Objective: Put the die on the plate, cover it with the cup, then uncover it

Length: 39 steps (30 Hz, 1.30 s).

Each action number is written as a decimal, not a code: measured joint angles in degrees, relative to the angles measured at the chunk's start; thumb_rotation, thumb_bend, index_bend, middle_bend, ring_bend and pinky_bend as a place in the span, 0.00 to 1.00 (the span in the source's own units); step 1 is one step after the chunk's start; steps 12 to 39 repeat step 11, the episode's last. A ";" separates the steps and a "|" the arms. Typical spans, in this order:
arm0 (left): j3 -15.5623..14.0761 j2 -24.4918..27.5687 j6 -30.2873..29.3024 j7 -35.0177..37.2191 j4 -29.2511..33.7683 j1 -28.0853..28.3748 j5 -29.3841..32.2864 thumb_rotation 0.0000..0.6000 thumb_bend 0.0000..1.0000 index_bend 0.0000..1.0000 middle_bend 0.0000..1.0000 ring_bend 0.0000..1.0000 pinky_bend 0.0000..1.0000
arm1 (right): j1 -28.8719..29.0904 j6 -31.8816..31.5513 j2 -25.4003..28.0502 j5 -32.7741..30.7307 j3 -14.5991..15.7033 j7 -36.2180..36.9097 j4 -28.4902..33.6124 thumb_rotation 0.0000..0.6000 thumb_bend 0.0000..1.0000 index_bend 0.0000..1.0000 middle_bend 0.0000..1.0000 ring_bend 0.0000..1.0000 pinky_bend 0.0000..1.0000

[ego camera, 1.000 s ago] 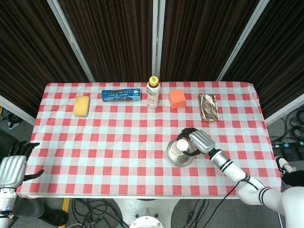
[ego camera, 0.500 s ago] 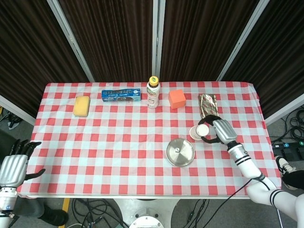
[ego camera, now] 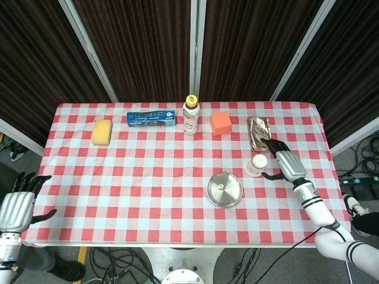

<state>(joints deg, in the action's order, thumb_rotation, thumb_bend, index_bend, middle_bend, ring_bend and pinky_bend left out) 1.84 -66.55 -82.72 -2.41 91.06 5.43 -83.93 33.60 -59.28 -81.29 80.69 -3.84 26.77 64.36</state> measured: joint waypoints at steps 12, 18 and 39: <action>0.82 -3.52 -2.18 -2.51 -3.38 -0.12 -0.46 1.00 0.00 0.18 0.20 0.10 0.05 | -16.12 -23.26 11.87 0.39 1.77 -19.16 20.50 1.00 0.18 0.06 0.14 0.00 0.05; 0.82 -3.52 -2.18 -2.51 -3.38 -0.12 -0.46 1.00 0.00 0.18 0.20 0.10 0.05 | -16.12 -23.26 11.87 0.39 1.77 -19.16 20.50 1.00 0.18 0.06 0.14 0.00 0.05; 0.82 -3.52 -2.18 -2.51 -3.38 -0.12 -0.46 1.00 0.00 0.18 0.20 0.10 0.05 | -16.12 -23.26 11.87 0.39 1.77 -19.16 20.50 1.00 0.18 0.06 0.14 0.00 0.05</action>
